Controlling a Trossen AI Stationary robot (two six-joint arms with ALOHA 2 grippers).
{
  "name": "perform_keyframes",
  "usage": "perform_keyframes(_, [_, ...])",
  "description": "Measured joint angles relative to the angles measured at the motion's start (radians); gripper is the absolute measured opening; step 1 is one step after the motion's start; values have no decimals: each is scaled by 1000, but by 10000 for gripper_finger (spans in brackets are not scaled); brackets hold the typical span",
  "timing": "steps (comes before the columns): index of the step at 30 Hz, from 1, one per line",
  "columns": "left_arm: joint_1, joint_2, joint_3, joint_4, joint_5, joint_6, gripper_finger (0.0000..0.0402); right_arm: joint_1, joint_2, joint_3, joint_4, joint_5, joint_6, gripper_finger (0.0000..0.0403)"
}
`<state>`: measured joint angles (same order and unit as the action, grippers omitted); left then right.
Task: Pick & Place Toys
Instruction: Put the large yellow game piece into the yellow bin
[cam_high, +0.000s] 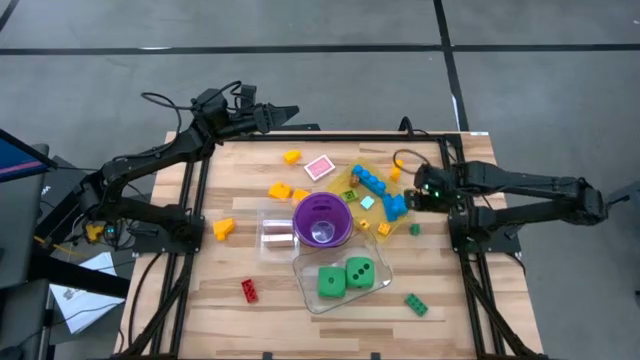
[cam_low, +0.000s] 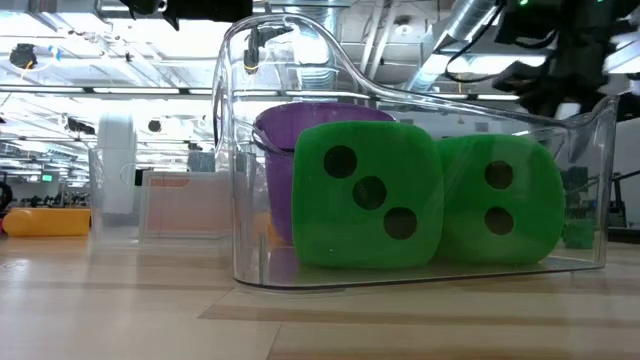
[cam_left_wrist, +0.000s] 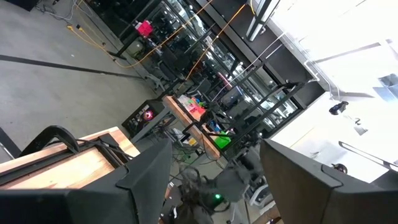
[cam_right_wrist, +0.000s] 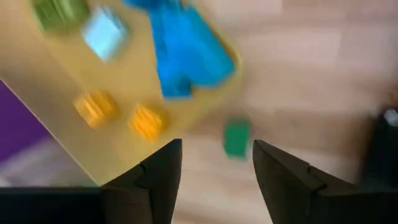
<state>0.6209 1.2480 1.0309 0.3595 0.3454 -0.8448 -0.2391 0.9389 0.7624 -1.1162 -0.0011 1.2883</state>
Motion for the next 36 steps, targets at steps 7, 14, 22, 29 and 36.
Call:
perform_keyframes(7, [0, 0, 0, 0, 0, 0, 241, -242, 65, 0, 191, 28, -78, 190])
perform_keyframes(14, [0, 0, 0, 1, 0, -6, 241, -474, 260, 0, 362, -9, -210, 190])
perform_keyframes(22, [-20, 0, 0, 1, -1, -8, 241, -529, 413, 99, 464, -73, -251, 190])
perform_keyframes(29, [-21, 0, 0, 1, -1, -6, 241, -530, 527, 147, 395, -2, -270, 190])
perform_keyframes(36, [-21, 0, 0, 8, -1, -5, 241, -527, 613, 147, 410, -1, -268, 190])
